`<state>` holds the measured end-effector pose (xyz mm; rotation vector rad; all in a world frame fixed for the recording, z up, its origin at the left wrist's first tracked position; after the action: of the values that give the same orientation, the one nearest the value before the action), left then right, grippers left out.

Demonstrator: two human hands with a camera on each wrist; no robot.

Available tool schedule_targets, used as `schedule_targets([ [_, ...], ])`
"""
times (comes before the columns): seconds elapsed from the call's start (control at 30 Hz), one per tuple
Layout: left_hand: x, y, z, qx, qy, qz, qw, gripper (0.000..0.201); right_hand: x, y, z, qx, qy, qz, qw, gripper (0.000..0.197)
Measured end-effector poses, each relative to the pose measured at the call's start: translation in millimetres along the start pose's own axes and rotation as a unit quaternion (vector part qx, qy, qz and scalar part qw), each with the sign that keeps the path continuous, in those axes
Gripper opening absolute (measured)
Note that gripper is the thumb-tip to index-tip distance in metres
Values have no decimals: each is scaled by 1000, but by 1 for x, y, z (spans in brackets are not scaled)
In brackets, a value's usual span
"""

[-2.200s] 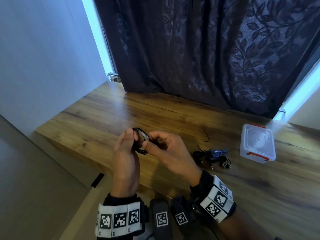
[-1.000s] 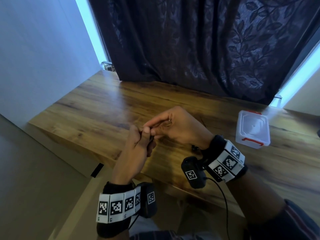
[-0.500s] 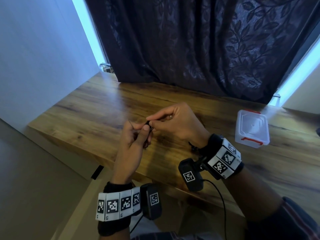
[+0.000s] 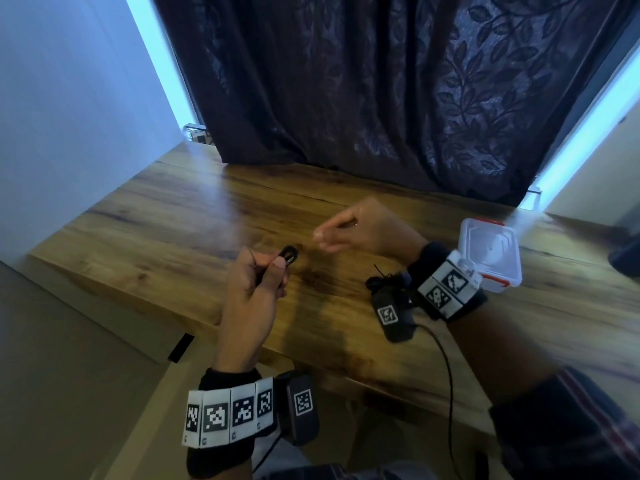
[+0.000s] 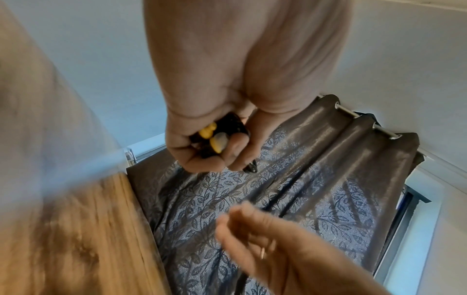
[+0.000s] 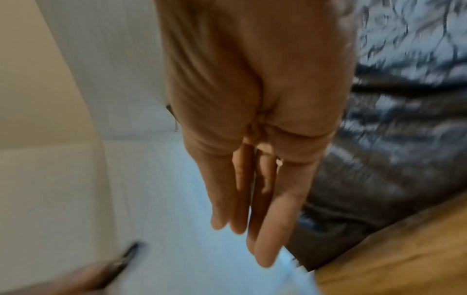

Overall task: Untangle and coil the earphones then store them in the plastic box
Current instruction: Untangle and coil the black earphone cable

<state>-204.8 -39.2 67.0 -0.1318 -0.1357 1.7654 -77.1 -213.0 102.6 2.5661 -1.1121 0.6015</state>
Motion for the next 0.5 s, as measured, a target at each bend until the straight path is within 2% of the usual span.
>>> schedule_targets([
  [0.1, 3, -1, 0, -1, -2, 11, 1000, 19, 45, -18, 43, -80, 183, 15, 980, 10],
  [0.17, 5, -1, 2, -2, -7, 15, 1000, 11, 67, -27, 77, -166, 251, 16, 954, 12],
  [0.23, 5, -1, 3, -4, -8, 11, 1000, 8, 78, -32, 106, -222, 304, 6, 926, 14],
  [0.3, 6, -1, 3, -1, -4, 11, 1000, 7, 81, -35, 125, -235, 354, -25, 905, 15],
  [0.43, 9, -3, 2, 2, 3, 21, 1000, 8, 79, -39, 145, -218, 403, -59, 887, 13],
  [0.5, 12, -4, 0, -1, 5, 22, 1000, 16, 73, -42, 157, -231, 419, -70, 875, 12],
])
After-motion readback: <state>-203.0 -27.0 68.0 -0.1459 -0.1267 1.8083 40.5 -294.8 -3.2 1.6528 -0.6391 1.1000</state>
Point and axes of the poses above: each hand's wrist, its own y-axis away from the middle knuckle, its own x-axis out of the back of the hand, z = x × y, the point moved 2 cm from there along -y, towards the middle knuckle, and after that the axes turned 5 degrees about -z, right-handed, at the moved point
